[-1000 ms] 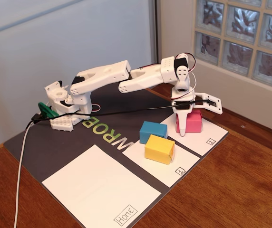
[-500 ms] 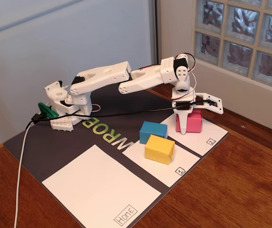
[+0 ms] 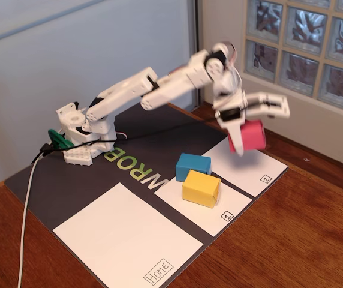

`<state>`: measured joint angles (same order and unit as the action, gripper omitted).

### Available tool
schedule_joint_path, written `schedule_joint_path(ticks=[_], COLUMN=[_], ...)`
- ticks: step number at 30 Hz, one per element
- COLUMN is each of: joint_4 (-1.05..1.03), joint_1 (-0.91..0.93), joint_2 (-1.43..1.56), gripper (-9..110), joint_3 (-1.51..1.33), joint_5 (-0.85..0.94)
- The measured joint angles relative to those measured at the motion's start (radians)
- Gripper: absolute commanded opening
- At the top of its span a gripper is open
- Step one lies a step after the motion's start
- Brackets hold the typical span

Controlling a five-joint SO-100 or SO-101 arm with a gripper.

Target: Move box red to home

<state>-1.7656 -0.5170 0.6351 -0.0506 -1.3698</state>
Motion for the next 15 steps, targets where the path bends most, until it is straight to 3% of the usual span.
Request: schedule_joint_path(ticks=[15], joint_4=[0.000], joint_1=[0.124], joint_2=[0.532], gripper=[0], joint_3=[-0.430], joint_5=[0.086])
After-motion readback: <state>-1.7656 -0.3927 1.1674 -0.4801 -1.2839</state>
